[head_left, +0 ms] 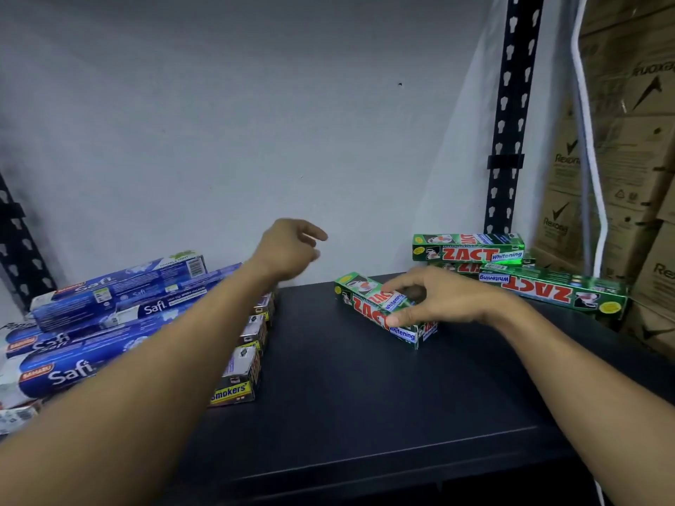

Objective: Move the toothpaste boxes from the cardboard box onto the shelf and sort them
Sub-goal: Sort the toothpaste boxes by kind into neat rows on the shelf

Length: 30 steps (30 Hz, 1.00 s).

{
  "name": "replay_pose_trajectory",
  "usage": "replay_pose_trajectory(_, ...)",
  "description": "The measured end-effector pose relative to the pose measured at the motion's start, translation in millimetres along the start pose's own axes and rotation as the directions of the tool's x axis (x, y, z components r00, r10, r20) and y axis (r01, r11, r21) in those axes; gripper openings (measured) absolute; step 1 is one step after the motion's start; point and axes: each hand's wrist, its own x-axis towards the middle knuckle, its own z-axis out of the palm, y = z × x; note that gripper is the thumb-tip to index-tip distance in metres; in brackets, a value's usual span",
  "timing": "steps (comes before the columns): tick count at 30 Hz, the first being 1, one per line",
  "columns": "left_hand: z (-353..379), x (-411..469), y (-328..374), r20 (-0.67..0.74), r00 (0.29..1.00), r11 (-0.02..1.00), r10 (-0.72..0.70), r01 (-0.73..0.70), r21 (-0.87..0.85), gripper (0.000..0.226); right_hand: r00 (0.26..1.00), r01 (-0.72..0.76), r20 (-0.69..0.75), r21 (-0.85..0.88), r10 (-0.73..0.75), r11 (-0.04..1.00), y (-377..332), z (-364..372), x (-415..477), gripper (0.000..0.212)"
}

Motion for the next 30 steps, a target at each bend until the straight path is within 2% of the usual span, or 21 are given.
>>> replay_pose_trajectory(2,-25.3,12.9,-2.1,0.078,0.995,0.952,0.064,-0.084,0.294,0.03,1.0,0.003,-0.01,-0.042,-0.003,0.999,0.3,1.2,3.7,0.063)
replay_pose_trajectory(4,-45.8,24.0,-9.7,0.216,0.976,0.833,0.017,-0.133,0.537,0.036,0.998,0.004,-0.059,-0.111,-0.011,0.994,2.7,2.7,11.5,0.058)
replay_pose_trajectory(6,-58.5,30.1,-20.1,0.326,0.942,0.722,-0.081,-0.17,0.67,0.044,0.995,0.01,-0.092,-0.204,-0.029,0.979,5.2,4.4,21.8,0.051)
replay_pose_trajectory(8,-62.9,34.4,-31.4,0.366,0.919,0.67,-0.149,-0.178,0.72,0.047,0.992,0.037,-0.102,-0.282,-0.068,0.959,5.6,5.9,33.7,0.044)
replay_pose_trajectory(11,-62.3,41.2,-43.7,0.378,0.914,0.651,-0.147,-0.198,0.733,0.04,0.991,0.04,-0.106,-0.368,-0.085,0.929,3.4,5.1,51.7,0.041)
replay_pose_trajectory(16,-56.4,50.9,-49.0,0.365,0.925,0.701,-0.107,-0.19,0.688,0.031,0.994,0.032,-0.088,-0.283,-0.059,0.959,7.6,-4.9,78.3,0.045)
replay_pose_trajectory(20,-45.8,58.4,-46.4,0.398,0.916,0.746,-0.05,-0.231,0.625,0.045,0.987,0.088,-0.113,-0.184,-0.11,0.979,17.6,2.4,89.6,0.046)
replay_pose_trajectory(24,-30.8,63.2,-45.8,0.459,0.888,0.765,-0.036,-0.271,0.585,0.058,0.966,0.116,-0.201,-0.217,-0.16,0.969,29.3,6.9,89.6,0.036)
replay_pose_trajectory(27,-22.7,67.4,-46.8,0.498,0.866,0.765,-0.036,-0.297,0.572,0.051,0.947,0.108,-0.281,-0.18,-0.156,0.978,33.7,6.1,87.7,0.036)
replay_pose_trajectory(30,-18.7,70.9,-46.6,0.491,0.871,0.746,0.001,-0.328,0.579,0.04,0.947,0.09,-0.292,-0.16,-0.134,0.983,35.0,5.3,87.4,0.037)
